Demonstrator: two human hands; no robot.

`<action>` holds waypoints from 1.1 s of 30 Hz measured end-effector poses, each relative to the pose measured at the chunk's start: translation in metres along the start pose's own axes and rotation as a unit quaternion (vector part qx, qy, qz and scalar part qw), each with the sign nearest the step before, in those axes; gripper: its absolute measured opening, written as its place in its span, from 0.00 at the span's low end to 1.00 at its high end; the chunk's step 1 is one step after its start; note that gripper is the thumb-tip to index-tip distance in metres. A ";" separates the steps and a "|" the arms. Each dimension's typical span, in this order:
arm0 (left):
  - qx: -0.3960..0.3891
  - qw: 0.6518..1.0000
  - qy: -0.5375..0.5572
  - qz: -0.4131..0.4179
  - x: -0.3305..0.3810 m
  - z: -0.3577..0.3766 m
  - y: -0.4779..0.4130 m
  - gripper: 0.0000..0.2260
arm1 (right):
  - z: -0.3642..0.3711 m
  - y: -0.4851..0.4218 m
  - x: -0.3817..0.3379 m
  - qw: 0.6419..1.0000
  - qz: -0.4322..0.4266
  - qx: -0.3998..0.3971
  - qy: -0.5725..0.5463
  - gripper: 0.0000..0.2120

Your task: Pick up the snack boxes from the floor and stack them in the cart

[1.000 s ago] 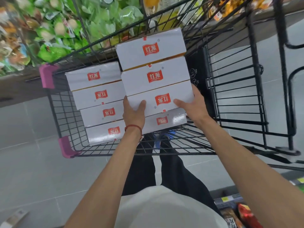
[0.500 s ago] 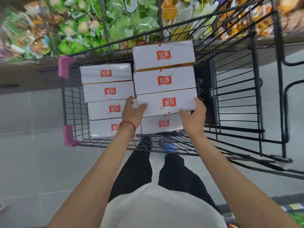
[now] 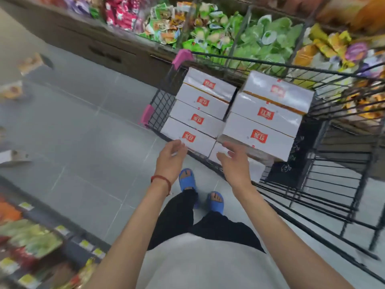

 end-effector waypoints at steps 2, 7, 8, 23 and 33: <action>0.034 0.999 0.034 -0.011 -0.016 -0.029 0.009 0.10 | 0.028 0.009 -0.012 0.999 -0.016 -0.039 0.015 0.14; 0.101 0.987 0.113 -0.050 -0.062 -0.097 0.021 0.09 | 0.115 0.026 -0.032 0.989 -0.045 -0.122 0.070 0.13; 0.110 0.984 0.127 -0.058 -0.073 -0.110 0.021 0.09 | 0.135 0.029 -0.035 0.986 -0.052 -0.137 0.083 0.13; 0.216 0.935 0.257 -0.113 -0.196 -0.373 -0.038 0.10 | 0.455 0.078 -0.066 0.946 -0.062 -0.271 0.168 0.12; 0.248 0.923 0.274 -0.112 -0.205 -0.519 -0.120 0.08 | 0.625 0.054 -0.120 0.936 -0.045 -0.308 0.162 0.11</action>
Point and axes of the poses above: each hand's wrist, its own y-axis away from the middle knuckle, its own z-axis out of the palm, x = y × z, the point moved 9 cm from there along -y, towards the middle knuckle, and after that the axes turned 6 degrees about -y, right-handed, at the moved point
